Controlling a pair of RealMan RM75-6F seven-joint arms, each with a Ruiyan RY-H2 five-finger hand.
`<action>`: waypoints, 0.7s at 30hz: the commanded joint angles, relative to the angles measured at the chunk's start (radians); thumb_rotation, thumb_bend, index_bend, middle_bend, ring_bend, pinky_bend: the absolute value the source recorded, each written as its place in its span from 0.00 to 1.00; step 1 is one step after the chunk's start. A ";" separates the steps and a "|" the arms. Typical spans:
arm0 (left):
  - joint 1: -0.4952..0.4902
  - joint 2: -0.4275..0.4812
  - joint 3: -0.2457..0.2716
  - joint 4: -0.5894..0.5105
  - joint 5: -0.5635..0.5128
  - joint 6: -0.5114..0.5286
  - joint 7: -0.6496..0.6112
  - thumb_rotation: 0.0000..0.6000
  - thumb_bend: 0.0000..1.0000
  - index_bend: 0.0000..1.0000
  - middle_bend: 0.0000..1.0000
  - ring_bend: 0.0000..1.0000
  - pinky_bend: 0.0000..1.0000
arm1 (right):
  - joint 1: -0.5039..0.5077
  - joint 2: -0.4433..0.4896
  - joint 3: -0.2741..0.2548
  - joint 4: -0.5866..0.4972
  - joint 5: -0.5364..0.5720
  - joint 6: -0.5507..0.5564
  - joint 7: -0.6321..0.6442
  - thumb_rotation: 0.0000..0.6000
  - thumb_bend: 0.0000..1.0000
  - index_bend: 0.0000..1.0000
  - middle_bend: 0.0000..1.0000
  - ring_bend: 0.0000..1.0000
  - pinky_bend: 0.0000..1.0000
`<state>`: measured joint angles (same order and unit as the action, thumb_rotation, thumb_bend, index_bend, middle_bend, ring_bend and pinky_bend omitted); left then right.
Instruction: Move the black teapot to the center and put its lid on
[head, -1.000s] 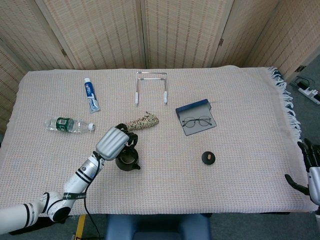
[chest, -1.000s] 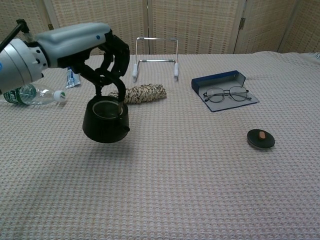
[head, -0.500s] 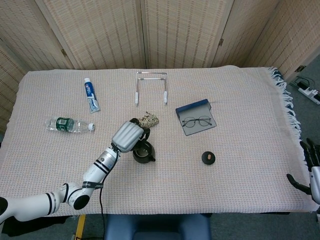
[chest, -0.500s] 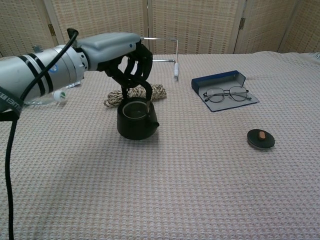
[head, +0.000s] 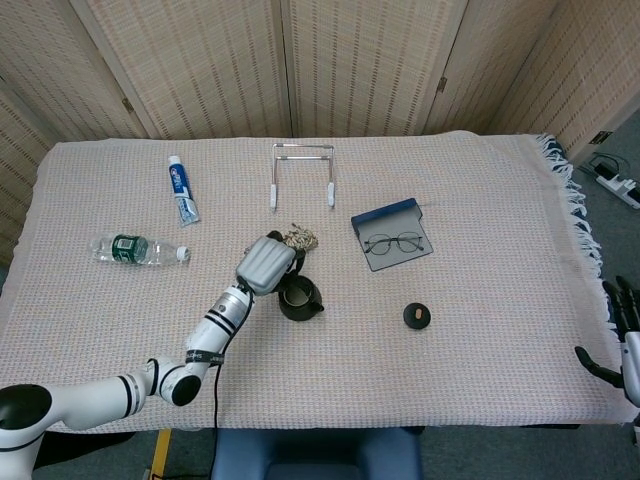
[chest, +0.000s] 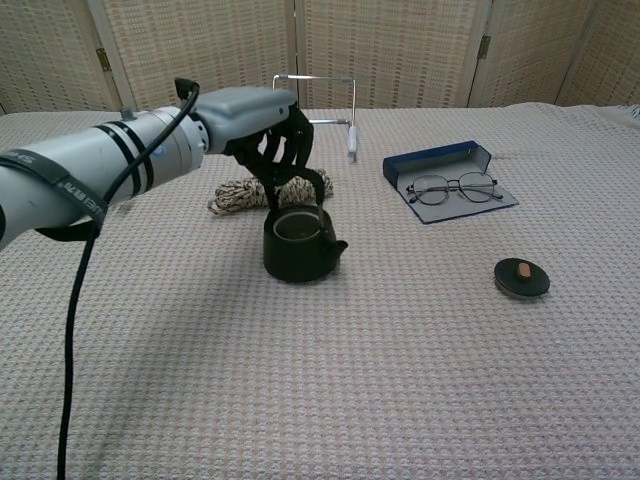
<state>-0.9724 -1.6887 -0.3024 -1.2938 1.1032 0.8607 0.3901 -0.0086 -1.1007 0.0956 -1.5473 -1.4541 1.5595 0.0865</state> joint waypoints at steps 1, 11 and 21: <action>-0.010 -0.007 -0.004 0.000 -0.051 -0.003 0.038 1.00 0.43 0.13 0.38 0.39 0.22 | 0.001 -0.002 0.000 0.003 0.002 -0.004 -0.002 1.00 0.24 0.04 0.06 0.08 0.00; -0.025 0.002 -0.003 -0.061 -0.174 0.045 0.164 1.00 0.28 0.00 0.03 0.01 0.04 | -0.002 -0.005 0.001 0.009 -0.006 0.004 0.009 1.00 0.24 0.04 0.06 0.08 0.00; -0.084 0.003 -0.022 -0.094 -0.331 0.096 0.336 1.00 0.19 0.00 0.00 0.00 0.00 | -0.012 -0.008 -0.003 0.021 -0.016 0.022 0.029 1.00 0.24 0.04 0.06 0.08 0.00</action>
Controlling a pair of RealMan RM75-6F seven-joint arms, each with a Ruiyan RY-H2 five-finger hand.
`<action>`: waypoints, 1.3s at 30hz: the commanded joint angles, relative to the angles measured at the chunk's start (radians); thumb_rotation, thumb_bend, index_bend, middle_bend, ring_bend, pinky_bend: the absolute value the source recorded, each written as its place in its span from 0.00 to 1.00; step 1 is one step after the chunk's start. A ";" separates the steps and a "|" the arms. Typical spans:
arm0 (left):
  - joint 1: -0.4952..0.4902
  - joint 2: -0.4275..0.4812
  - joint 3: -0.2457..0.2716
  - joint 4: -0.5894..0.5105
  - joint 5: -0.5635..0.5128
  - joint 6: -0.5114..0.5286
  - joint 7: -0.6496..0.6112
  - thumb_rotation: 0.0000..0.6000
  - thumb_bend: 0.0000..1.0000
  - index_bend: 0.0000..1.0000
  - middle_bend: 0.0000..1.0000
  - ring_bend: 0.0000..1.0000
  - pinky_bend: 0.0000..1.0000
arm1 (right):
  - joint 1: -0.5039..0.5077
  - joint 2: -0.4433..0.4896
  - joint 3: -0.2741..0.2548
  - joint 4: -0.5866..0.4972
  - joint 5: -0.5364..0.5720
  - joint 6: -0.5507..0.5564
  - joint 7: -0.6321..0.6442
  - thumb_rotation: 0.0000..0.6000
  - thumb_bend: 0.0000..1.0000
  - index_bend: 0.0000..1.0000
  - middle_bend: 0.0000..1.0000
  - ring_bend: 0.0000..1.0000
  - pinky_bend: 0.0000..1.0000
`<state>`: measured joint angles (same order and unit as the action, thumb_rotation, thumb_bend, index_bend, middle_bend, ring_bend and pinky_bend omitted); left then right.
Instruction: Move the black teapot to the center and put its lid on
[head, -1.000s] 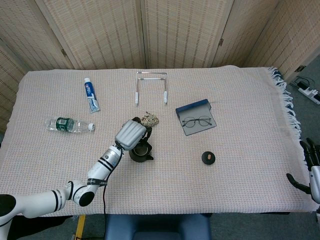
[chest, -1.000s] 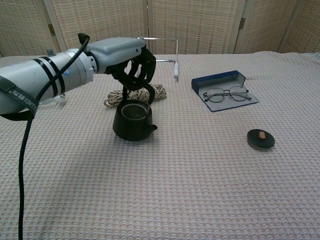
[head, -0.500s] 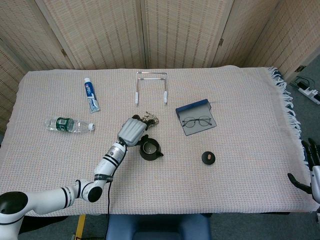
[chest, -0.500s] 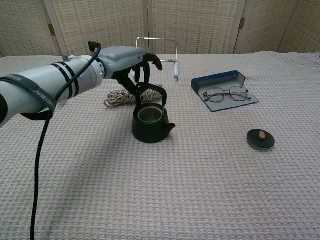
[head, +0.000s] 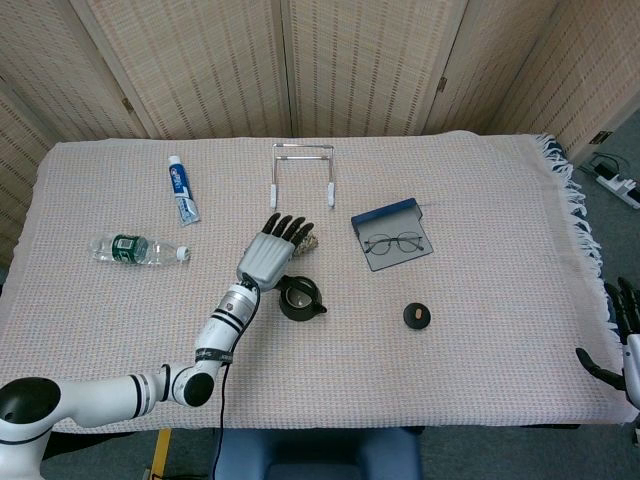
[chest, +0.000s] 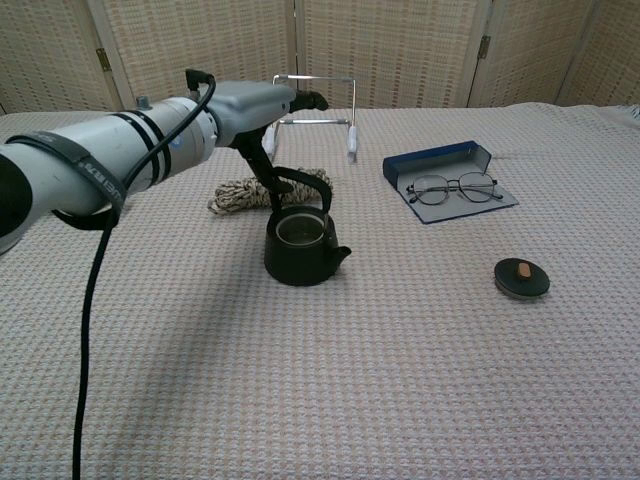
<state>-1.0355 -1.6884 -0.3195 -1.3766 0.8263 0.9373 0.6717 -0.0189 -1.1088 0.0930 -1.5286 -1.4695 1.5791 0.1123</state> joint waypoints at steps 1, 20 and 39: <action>-0.026 0.005 -0.001 -0.012 -0.071 0.029 0.077 1.00 0.18 0.00 0.00 0.00 0.00 | -0.003 0.000 0.000 0.004 -0.001 0.004 0.005 1.00 0.24 0.04 0.06 0.08 0.00; 0.069 0.051 0.076 -0.140 -0.038 0.137 -0.031 1.00 0.15 0.00 0.00 0.00 0.00 | 0.009 0.000 0.002 0.001 -0.020 -0.002 0.002 1.00 0.24 0.04 0.06 0.08 0.00; 0.191 0.202 0.194 -0.343 0.105 0.210 -0.063 1.00 0.15 0.00 0.00 0.00 0.00 | 0.018 0.014 -0.008 -0.015 -0.037 -0.014 -0.014 1.00 0.24 0.04 0.06 0.08 0.00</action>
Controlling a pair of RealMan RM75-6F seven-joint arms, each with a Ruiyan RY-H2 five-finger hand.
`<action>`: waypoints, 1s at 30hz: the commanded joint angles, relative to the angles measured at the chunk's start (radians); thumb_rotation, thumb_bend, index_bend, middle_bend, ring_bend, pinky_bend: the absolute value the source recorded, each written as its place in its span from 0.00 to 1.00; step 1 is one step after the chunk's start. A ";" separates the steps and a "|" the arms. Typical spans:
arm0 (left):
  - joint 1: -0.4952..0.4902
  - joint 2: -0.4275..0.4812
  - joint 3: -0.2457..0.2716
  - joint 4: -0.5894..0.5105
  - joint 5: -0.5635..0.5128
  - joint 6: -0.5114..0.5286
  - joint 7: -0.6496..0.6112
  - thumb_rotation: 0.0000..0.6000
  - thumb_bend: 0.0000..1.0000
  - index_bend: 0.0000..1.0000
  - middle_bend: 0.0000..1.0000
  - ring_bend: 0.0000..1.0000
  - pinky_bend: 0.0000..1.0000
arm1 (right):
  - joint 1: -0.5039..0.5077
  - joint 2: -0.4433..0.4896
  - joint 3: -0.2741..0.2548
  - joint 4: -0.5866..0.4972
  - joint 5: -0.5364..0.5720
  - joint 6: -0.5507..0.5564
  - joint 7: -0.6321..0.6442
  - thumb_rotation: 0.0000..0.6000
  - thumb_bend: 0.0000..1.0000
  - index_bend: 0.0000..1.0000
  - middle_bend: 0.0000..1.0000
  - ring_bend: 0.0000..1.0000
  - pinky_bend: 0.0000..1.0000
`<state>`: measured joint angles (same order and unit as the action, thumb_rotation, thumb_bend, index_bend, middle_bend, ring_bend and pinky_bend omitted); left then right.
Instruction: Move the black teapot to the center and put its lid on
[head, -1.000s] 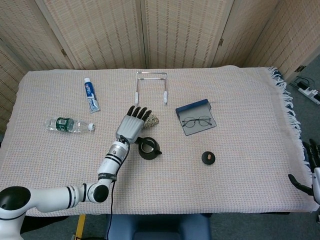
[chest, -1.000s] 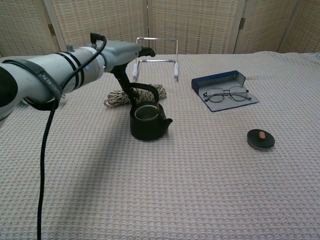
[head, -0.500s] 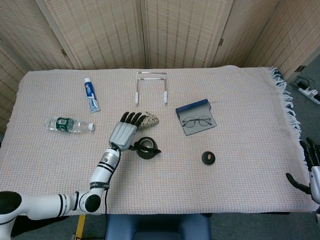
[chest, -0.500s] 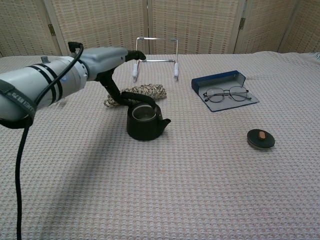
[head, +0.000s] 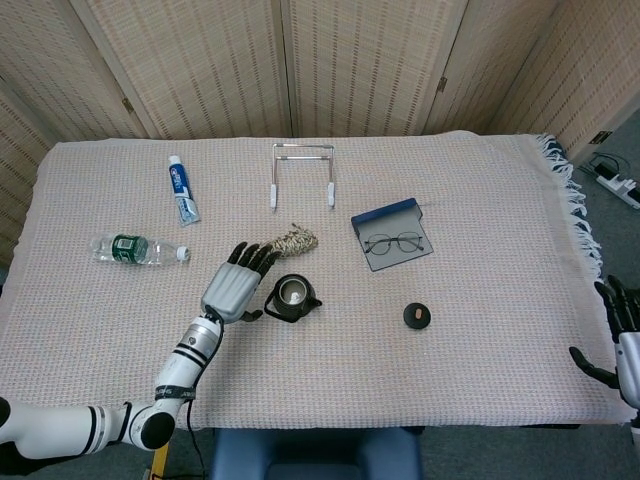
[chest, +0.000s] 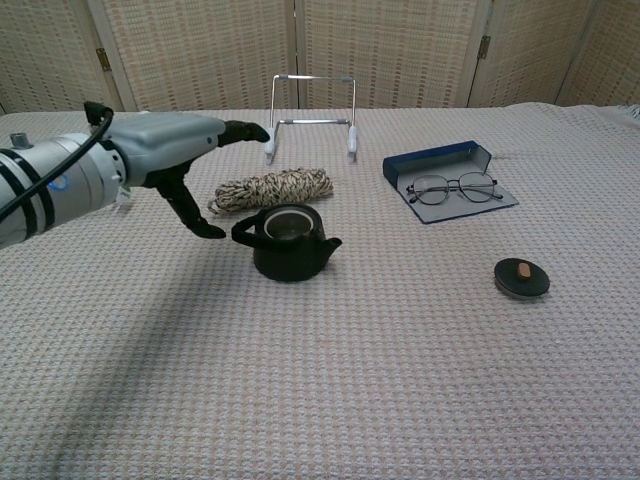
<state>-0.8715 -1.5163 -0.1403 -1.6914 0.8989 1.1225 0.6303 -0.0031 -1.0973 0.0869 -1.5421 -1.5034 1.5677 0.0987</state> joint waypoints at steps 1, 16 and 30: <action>0.042 0.047 0.024 -0.039 0.055 0.039 -0.035 1.00 0.15 0.00 0.00 0.00 0.00 | 0.004 0.005 -0.002 -0.003 -0.006 -0.005 0.000 1.00 0.24 0.04 0.06 0.08 0.00; 0.324 0.283 0.052 -0.040 0.245 0.288 -0.366 1.00 0.25 0.15 0.13 0.12 0.11 | 0.070 0.055 -0.019 -0.051 -0.067 -0.087 0.013 1.00 0.24 0.04 0.08 0.21 0.24; 0.544 0.383 0.122 0.076 0.304 0.388 -0.480 1.00 0.25 0.18 0.15 0.14 0.12 | 0.196 0.042 -0.030 -0.123 -0.113 -0.252 -0.093 1.00 0.24 0.06 0.13 0.67 0.68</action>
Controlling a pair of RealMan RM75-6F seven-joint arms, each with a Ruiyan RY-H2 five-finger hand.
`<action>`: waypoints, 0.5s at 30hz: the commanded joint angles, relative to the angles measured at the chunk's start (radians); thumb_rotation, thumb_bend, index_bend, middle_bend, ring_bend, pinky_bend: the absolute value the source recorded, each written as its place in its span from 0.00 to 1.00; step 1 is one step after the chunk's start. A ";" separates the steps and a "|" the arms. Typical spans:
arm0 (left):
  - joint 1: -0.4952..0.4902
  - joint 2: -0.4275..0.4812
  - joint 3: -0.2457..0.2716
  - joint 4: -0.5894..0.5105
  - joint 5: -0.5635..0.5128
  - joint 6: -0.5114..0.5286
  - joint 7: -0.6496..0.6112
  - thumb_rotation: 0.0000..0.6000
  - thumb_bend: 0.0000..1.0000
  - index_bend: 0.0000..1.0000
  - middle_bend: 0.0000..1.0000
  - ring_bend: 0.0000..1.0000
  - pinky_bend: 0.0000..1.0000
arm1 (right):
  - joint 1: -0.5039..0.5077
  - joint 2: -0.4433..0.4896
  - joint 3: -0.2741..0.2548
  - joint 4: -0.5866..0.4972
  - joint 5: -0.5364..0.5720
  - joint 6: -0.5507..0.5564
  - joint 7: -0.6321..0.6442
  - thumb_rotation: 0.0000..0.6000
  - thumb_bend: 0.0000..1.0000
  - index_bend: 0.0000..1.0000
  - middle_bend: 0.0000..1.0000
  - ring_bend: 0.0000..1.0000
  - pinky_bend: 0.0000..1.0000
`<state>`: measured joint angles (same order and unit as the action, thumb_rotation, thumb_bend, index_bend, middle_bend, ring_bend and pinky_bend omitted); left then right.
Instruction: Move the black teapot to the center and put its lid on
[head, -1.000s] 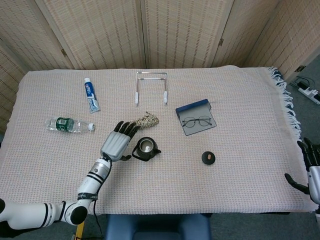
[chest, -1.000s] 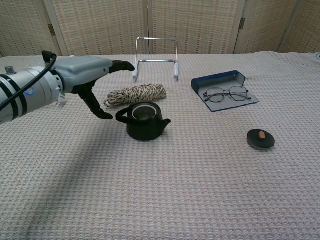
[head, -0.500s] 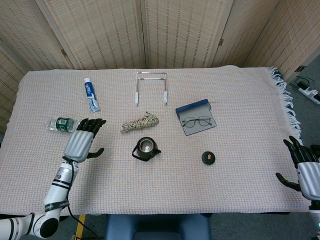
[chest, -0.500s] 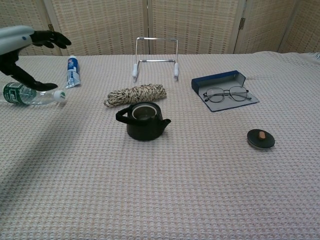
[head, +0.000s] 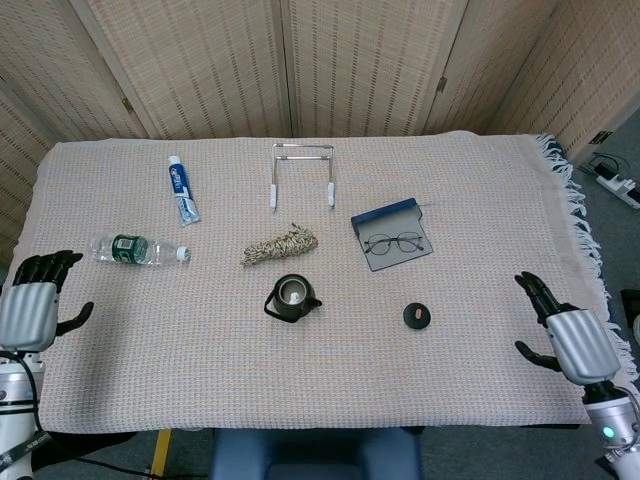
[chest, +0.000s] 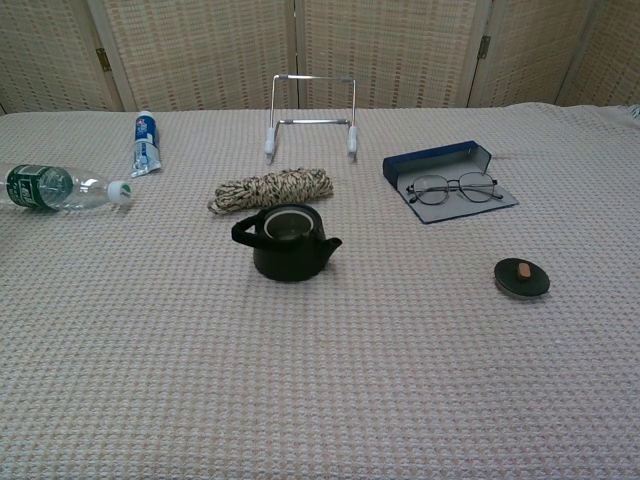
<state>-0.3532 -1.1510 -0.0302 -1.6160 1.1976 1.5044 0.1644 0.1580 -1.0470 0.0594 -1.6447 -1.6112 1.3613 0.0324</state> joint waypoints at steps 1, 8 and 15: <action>0.039 0.023 0.014 0.003 0.010 0.012 -0.022 1.00 0.25 0.18 0.15 0.14 0.11 | 0.050 -0.014 -0.001 -0.025 -0.006 -0.064 -0.036 1.00 0.24 0.06 0.14 0.71 0.70; 0.106 0.024 0.011 0.044 0.046 0.058 -0.054 1.00 0.25 0.18 0.15 0.12 0.08 | 0.131 -0.066 0.006 -0.030 -0.004 -0.164 -0.099 1.00 0.24 0.13 0.20 0.80 0.81; 0.153 0.037 0.016 0.027 0.081 0.067 -0.074 1.00 0.25 0.18 0.15 0.12 0.06 | 0.178 -0.104 -0.001 -0.035 0.052 -0.256 -0.161 1.00 0.24 0.14 0.23 0.84 0.86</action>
<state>-0.2040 -1.1170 -0.0147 -1.5848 1.2757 1.5710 0.0923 0.3241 -1.1425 0.0608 -1.6782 -1.5778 1.1261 -0.1158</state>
